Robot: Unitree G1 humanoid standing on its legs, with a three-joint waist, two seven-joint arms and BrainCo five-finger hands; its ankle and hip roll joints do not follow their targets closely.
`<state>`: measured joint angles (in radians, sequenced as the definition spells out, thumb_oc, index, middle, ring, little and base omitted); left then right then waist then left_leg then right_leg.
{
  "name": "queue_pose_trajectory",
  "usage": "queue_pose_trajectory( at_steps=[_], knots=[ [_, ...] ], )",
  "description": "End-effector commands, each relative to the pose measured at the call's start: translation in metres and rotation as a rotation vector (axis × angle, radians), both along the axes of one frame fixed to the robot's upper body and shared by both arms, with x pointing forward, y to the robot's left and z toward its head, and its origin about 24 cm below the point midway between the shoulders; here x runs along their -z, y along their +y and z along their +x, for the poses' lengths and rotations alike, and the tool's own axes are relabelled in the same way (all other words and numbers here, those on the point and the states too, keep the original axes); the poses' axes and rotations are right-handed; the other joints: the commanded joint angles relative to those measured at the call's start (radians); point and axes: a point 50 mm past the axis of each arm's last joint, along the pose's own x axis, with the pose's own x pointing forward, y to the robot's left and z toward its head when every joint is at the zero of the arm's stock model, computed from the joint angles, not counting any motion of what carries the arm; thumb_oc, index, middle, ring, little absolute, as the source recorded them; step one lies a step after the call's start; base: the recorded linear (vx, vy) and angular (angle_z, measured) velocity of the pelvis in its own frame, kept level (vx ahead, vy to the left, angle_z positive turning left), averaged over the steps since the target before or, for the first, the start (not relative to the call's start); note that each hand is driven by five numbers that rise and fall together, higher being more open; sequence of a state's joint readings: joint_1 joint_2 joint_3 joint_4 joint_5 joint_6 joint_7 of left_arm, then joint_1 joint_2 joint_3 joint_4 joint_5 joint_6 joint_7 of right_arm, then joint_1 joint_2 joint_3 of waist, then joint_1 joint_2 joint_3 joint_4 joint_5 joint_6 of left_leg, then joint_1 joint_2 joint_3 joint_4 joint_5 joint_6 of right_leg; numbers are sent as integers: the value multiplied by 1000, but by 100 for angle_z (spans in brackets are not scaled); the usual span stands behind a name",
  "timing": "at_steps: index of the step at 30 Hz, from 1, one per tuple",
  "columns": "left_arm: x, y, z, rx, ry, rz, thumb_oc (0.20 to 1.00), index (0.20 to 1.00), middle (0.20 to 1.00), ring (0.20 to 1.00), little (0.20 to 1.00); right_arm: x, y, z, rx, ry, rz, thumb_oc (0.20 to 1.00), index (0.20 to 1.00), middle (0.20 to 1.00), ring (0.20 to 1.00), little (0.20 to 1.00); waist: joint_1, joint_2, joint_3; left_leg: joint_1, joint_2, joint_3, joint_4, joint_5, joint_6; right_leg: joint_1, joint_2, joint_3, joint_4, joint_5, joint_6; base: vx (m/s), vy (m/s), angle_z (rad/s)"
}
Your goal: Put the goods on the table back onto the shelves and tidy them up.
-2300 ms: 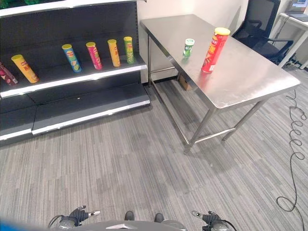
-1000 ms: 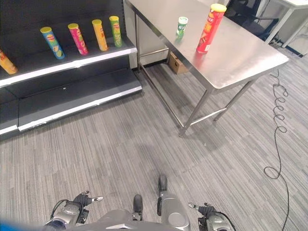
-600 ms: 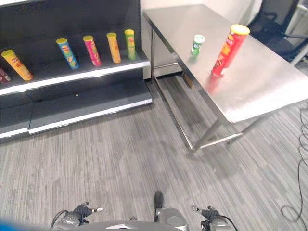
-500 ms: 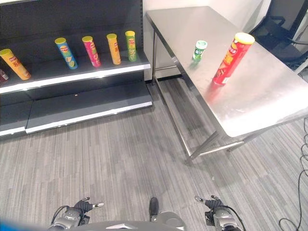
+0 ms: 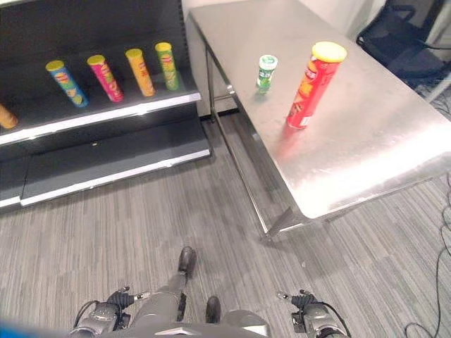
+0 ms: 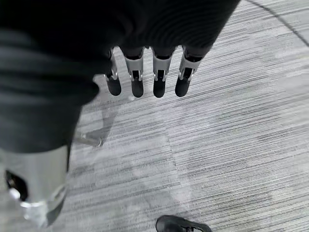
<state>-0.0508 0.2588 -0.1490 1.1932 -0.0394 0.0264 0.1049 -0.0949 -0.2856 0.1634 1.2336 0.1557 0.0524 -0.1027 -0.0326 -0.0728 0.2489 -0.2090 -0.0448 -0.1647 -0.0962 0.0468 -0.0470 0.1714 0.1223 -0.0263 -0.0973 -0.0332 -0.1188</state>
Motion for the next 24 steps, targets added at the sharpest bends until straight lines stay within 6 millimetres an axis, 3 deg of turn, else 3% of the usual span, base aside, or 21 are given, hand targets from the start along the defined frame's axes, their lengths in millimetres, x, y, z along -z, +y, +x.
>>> queue_pose_trajectory(
  at_steps=[1,6,9,13,14,15,17,19,20,21,24],
  knots=[
    [4,-5,-7,-11,16,-14,1000,1000,1000,1000,1000,1,-17,-24,16,42,-54,1000,1000,1000,1000,1000,9,47,-49,96,49,55,9,47,-1,-8,-79,-14,10,-94,117,422,340,-84],
    [1,3,-6,-26,9,1,1000,1000,1000,1000,1000,3,-10,-24,12,50,-31,1000,1000,1000,1000,1000,32,35,-90,152,31,148,9,3,47,5,-148,18,14,-99,158,301,295,-73],
    [-1,7,-1,-18,-4,14,1000,1000,1000,1000,1000,2,-9,-19,25,36,-23,1000,1000,1000,1000,1000,27,40,-100,158,12,170,20,-29,73,-22,-174,25,53,-104,182,213,298,-56],
    [-6,15,7,9,-15,36,1000,1000,1000,1000,1000,0,-12,-15,63,11,-11,1000,1000,1000,1000,1000,8,58,-98,192,-13,190,17,-70,107,-112,-185,17,260,-116,221,197,303,-12],
    [-8,16,11,13,-27,36,1000,1000,1000,1000,1000,-1,-15,-15,82,6,-9,1000,1000,1000,1000,1000,-3,62,-82,214,-20,190,9,-77,120,-163,-188,18,377,-89,231,101,278,-13],
    [-10,17,15,20,-41,40,1000,1000,1000,1000,1000,-1,-18,-19,100,16,-16,1000,1000,1000,1000,1000,-17,62,-58,230,-28,192,9,-87,134,-223,-198,11,500,-42,224,69,252,-10],
    [-12,20,19,28,-50,48,1000,1000,1000,1000,1000,0,-27,-33,159,51,-37,1000,1000,1000,1000,1000,-25,64,-38,253,-34,196,9,-106,147,-268,-219,-18,597,-28,208,91,191,-2],
    [-14,22,21,24,-62,52,1000,1000,1000,1000,1000,-1,-38,-47,243,67,-56,1000,1000,1000,1000,1000,-25,65,-39,266,-29,203,9,-119,145,-271,-227,-38,545,-56,198,138,101,11],
    [-17,25,26,28,-82,61,1000,1000,1000,1000,1000,-5,-55,-62,333,91,-95,1000,1000,1000,1000,1000,-25,70,-40,264,-18,200,9,-122,139,-266,-213,-44,428,-72,196,100,22,1],
    [-17,25,26,28,-82,61,1000,1000,1000,1000,1000,-5,-55,-62,334,91,-95,1000,1000,1000,1000,1000,-24,71,-39,265,-17,200,9,-122,139,-263,-211,-45,423,-70,195,66,-4,-21],
    [-20,26,33,63,-95,77,1000,1000,1000,1000,1000,-12,-77,-87,454,142,-146,1000,1000,1000,1000,1000,-31,63,-20,262,-14,195,10,-119,134,-297,-175,-2,255,-20,216,21,-34,-31]
  ],
)
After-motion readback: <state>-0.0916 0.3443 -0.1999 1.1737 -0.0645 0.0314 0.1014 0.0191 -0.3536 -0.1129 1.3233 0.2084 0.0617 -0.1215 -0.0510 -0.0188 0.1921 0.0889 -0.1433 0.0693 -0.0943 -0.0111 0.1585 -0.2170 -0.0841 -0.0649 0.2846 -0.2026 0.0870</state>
